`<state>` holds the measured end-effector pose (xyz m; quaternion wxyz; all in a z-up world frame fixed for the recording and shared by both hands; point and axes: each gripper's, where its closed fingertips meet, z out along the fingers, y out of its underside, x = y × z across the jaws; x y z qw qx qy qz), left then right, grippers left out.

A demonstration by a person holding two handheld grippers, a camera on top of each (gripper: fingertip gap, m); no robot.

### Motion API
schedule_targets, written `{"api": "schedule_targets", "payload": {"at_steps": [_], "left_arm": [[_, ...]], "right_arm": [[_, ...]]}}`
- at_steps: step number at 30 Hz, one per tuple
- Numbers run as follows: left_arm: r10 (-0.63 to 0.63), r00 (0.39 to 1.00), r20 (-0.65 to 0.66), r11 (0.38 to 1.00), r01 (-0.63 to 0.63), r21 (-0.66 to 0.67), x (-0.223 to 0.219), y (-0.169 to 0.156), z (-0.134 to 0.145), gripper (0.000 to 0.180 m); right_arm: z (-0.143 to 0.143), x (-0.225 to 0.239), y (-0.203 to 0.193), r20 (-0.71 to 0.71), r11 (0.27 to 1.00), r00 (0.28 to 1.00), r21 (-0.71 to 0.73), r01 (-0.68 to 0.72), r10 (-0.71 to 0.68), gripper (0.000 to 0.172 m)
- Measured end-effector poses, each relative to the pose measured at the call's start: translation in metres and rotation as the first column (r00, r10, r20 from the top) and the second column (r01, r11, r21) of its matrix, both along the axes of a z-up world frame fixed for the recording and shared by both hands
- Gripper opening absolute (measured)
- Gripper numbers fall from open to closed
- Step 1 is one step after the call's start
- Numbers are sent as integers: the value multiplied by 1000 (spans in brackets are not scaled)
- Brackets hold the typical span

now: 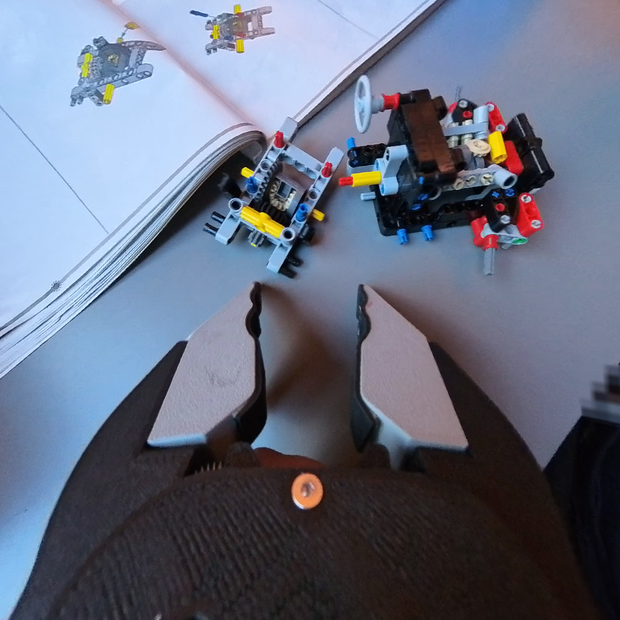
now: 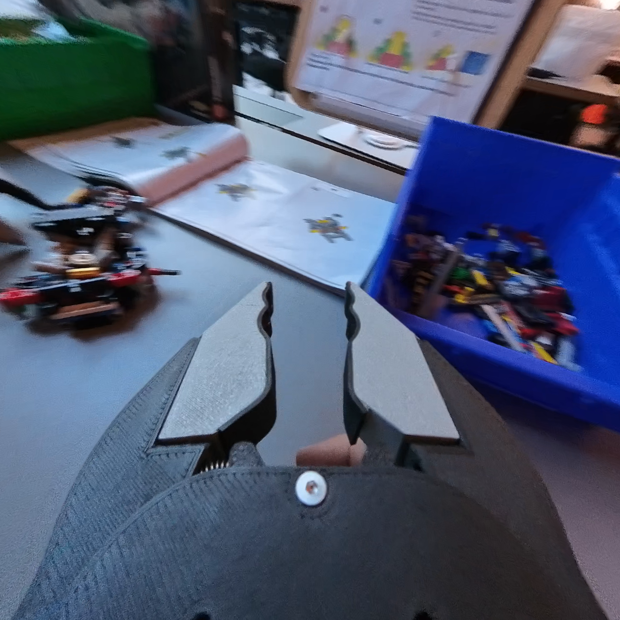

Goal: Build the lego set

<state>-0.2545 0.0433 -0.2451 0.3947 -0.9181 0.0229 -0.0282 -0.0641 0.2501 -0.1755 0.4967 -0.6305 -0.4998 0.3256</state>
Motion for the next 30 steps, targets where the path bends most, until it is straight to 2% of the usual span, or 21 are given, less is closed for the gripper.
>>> {"api": "schedule_targets", "payload": {"at_steps": [2,6,8,10,16,17,21,25,27,30], "left_arm": [[29,999,27,1000,-29,3,-7,-1,1,55],[90,995,-38,996,-91,-13,-32,-2,-1,66],[91,996,-26,996,-91,-13,-35,2,-1,68],[85,996,-19,996,-85,-15,-37,10,-1,74],[20,999,-39,999,-22,-50,-38,31,-4,88],[4,999,-38,999,-6,-54,-36,33,-4,88],[-109,993,-34,993,107,-51,-13,34,-2,68],[-175,984,-27,984,174,-45,10,34,-2,52],[-205,978,-26,978,203,-56,21,31,-2,47],[-232,973,-22,970,229,-77,31,25,-2,55]], "right_arm": [[4,9,18,39,995,994,25,98,-98,47],[15,16,40,63,980,979,42,192,-194,47],[13,14,52,94,973,969,50,227,-231,53],[5,5,61,144,972,961,41,233,-236,50],[-14,-17,68,267,977,941,91,191,-209,7],[-14,-18,67,277,975,937,114,190,-215,6],[-11,-12,68,320,951,907,232,203,-272,4],[-5,1,59,317,949,909,247,198,-272,3],[-1,9,52,319,949,910,250,191,-267,3],[8,20,43,299,950,918,251,187,-260,3]]}}
